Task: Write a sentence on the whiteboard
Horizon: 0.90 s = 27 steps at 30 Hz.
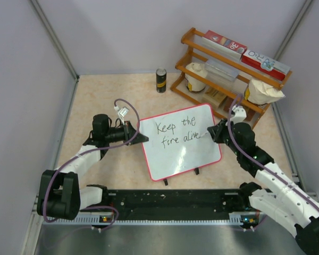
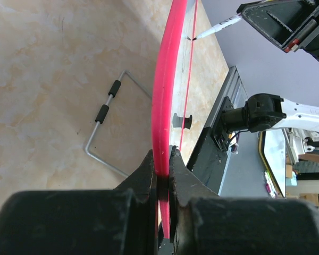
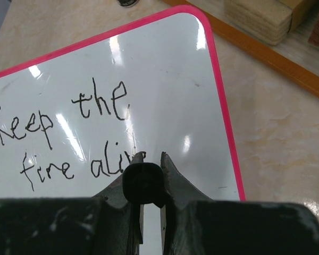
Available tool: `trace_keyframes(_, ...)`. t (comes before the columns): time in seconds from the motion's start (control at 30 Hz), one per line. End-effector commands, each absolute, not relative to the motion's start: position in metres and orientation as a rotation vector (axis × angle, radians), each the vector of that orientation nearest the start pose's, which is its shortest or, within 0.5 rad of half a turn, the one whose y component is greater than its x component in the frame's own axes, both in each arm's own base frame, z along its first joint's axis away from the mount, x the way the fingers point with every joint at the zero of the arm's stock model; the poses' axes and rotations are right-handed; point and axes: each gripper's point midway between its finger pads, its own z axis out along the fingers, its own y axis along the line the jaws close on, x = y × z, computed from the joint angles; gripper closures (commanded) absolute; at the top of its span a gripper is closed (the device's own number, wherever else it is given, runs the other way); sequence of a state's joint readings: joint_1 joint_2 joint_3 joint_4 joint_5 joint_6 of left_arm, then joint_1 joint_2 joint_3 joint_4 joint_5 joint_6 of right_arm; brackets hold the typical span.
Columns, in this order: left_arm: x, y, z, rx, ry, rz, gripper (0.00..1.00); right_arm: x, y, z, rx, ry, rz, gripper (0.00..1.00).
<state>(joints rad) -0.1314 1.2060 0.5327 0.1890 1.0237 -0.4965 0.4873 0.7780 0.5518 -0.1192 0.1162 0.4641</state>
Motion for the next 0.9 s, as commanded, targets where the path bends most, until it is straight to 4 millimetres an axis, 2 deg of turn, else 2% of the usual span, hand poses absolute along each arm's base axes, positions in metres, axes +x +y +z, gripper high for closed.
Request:
trace_keyframes(0.0,0.257,-0.183,0.130,0.319,2.091,-1.256,1.00,0.275,0.142,0.237,0.043,1.794,0.583,1.00)
trace_keyframes(0.03,0.257,-0.183,0.131,0.320,2.090,-1.253,1.00,0.271,0.142,0.251,0.035,1.751,0.608,1.00)
trace_keyframes(0.17,0.257,-0.183,0.130,0.318,2.095,-1.250,1.00,0.263,0.144,0.272,0.017,1.701,0.647,1.00)
trace_keyframes(0.57,0.259,-0.178,0.123,0.313,2.131,-1.200,0.99,0.258,0.146,0.271,0.003,1.718,0.665,1.00)
trace_keyframes(0.73,0.260,-0.175,0.122,0.315,2.134,-1.162,0.81,0.258,0.144,0.269,0.002,1.726,0.653,1.00)
trace_keyframes(0.87,0.261,-0.172,0.120,0.311,2.137,-1.130,0.61,0.259,0.144,0.269,0.001,1.725,0.647,1.00)
